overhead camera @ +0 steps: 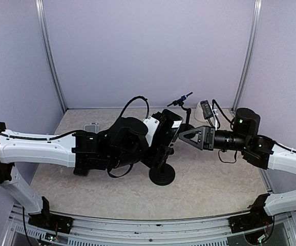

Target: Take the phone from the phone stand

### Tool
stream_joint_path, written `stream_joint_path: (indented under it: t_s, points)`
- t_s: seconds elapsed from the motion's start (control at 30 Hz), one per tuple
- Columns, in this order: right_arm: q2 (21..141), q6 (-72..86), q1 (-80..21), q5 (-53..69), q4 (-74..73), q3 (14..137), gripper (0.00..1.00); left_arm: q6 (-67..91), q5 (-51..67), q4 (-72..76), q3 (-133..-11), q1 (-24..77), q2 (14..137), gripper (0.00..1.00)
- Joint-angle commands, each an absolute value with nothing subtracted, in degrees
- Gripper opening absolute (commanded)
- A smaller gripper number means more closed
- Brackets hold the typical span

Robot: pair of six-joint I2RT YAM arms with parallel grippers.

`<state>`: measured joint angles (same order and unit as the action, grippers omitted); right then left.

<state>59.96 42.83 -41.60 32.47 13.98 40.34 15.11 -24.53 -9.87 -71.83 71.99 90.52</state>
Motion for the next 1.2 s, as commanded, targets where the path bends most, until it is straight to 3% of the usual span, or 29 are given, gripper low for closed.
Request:
stream_joint_path:
  t_s: [0.0, 0.47, 1.0, 1.17]
  points:
    - [58.4, 42.19, -42.54, 30.86, 14.3, 38.3, 0.68, 14.63, -25.32, -8.83, -74.42, 72.9, 91.39, 0.5]
    - [63.9, 42.69, -44.01, 31.63, 22.76, 38.29, 0.51, 14.68, -24.81, -10.37, -76.0, 72.98, 92.29, 0.46]
    - [62.16, 42.35, -44.07, 31.91, 21.58, 36.79, 0.1, 15.75, -27.24, -11.66, -77.41, 72.61, 92.32, 0.41]
    - [60.78, 41.43, -44.05, 32.95, 20.09, 35.67, 0.01, 18.79, -28.38, -12.3, -76.81, 70.73, 91.08, 0.37]
